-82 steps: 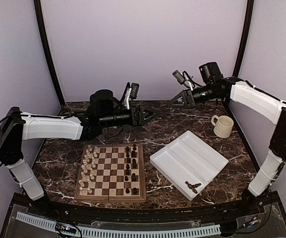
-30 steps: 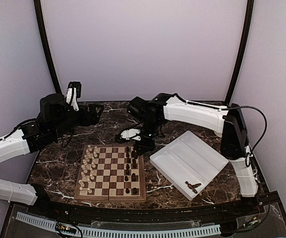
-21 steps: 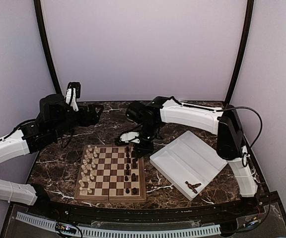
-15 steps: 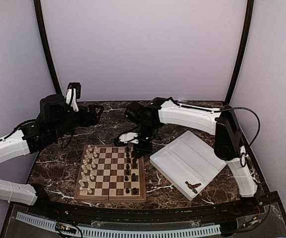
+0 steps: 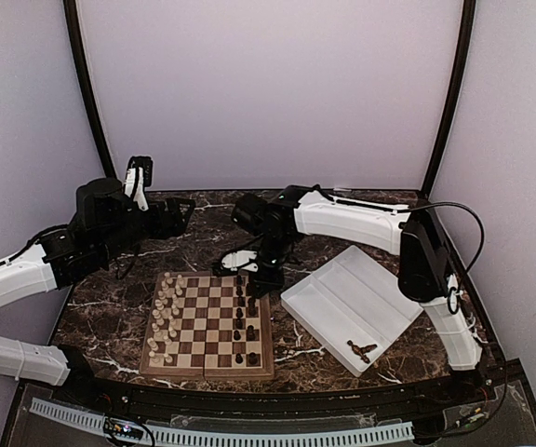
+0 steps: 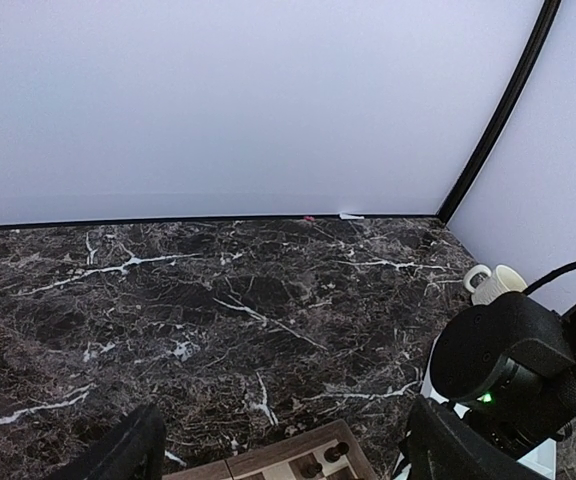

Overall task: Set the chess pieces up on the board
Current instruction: Place the bishop on c8.

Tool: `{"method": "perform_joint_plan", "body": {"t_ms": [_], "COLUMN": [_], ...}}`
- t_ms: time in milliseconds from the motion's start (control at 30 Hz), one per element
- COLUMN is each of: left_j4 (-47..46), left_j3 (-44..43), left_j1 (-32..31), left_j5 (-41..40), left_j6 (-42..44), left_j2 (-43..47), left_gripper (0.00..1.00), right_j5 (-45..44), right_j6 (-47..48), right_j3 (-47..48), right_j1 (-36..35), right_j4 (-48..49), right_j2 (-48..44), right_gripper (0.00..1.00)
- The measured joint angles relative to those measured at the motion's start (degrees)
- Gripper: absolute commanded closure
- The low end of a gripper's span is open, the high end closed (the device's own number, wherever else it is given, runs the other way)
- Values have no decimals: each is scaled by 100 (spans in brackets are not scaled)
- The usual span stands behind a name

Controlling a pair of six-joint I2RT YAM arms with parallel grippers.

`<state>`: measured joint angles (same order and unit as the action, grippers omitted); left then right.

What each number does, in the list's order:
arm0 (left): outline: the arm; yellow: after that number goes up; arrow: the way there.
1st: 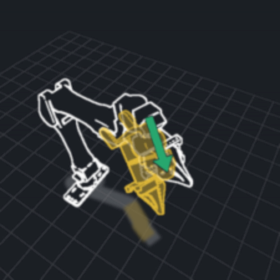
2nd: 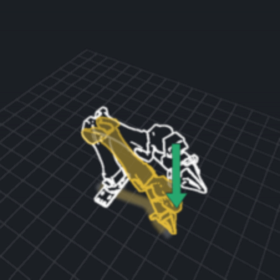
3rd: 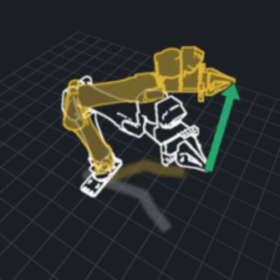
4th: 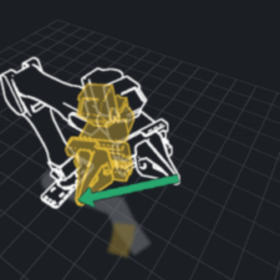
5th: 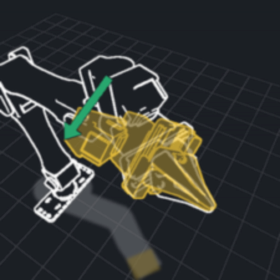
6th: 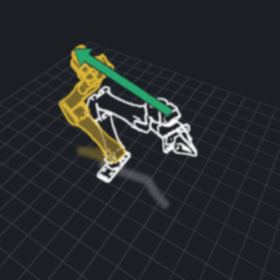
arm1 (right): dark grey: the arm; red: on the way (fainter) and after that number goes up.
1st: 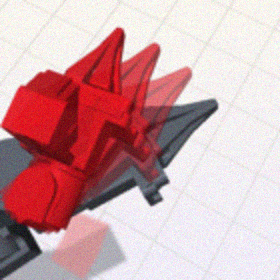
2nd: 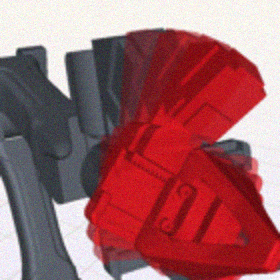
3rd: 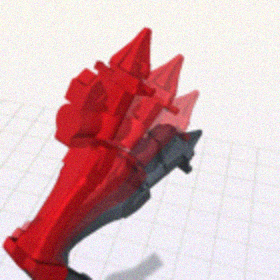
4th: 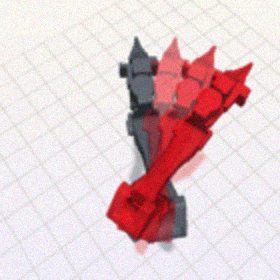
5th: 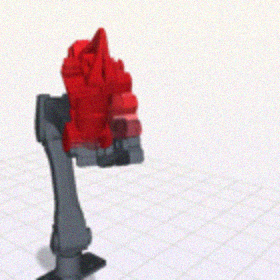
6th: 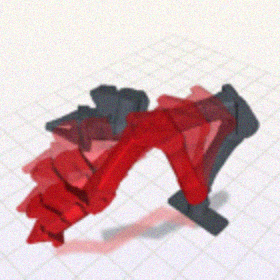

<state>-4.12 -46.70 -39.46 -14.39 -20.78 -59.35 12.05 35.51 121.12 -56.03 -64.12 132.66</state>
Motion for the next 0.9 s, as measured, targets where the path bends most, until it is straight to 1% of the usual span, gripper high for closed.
{"method": "perform_joint_plan", "body": {"t_ms": [167,300,500,700,900], "left_j4": [0,0,0,-2,-2], "left_j3": [7,20,44,48,48], "left_j1": [0,0,0,0,0], "left_j5": [9,24,33,42,46], "left_j6": [-4,-9,-46,-46,-46], "left_j2": [-11,-20,-22,-31,-61], "left_gripper": [14,14,14,14,14], "right_j5": [-15,-26,-61,-146,-170], "right_j6": [2,2,4,-13,-24], "right_j3": [0,2,7,7,7], "right_j1": [-13,-20,-26,-35,-35], "right_j4": [9,24,50,105,111], "right_j2": [59,90,96,96,96], "right_gripper": [99,96,85,84,80]}}
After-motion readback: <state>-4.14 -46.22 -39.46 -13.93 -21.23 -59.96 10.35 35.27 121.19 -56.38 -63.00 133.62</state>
